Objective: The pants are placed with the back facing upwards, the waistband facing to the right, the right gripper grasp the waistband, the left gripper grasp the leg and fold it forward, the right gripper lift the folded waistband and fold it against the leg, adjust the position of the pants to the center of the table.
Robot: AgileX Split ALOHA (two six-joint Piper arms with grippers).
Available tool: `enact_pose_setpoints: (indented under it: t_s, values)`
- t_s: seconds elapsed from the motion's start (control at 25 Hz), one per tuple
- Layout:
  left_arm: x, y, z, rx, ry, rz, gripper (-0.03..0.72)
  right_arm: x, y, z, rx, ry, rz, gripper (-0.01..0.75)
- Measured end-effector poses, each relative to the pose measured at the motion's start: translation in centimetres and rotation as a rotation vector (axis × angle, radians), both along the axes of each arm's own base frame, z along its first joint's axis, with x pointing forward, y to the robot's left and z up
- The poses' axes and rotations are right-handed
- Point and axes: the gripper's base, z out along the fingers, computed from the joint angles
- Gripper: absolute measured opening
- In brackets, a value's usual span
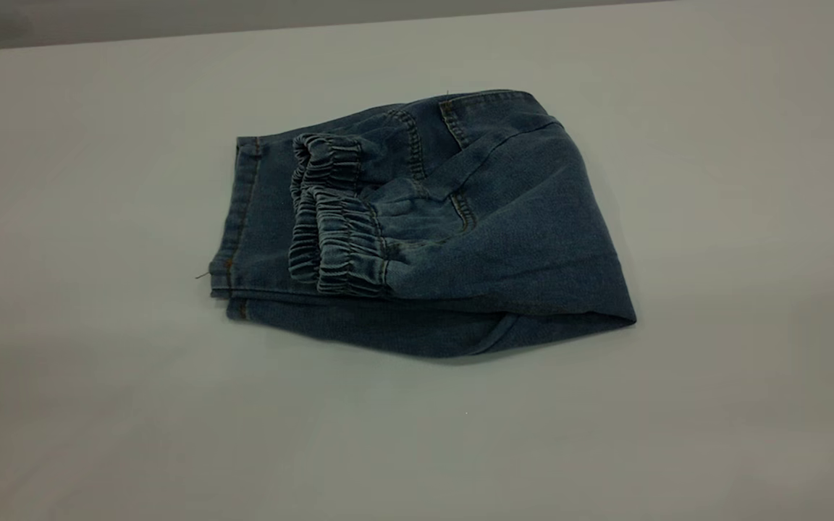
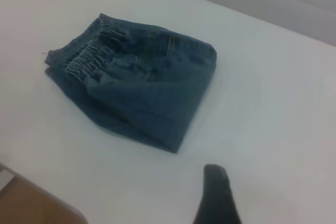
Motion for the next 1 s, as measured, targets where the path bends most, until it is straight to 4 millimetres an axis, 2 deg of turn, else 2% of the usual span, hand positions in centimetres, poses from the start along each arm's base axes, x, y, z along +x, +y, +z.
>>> enact_pose_setpoints:
  t_s: [0.56, 1.0]
  values:
    - [-1.3, 0.9, 0.0, -0.080, -0.068, 0.022, 0.546, 0.0, 0.0, 0.0, -0.004, -0.001, 0.001, 0.432]
    - [-1.4, 1.0, 0.0, -0.083, -0.076, 0.020, 0.546, 0.0, 0.0, 0.0, -0.003, 0.000, 0.002, 0.432]
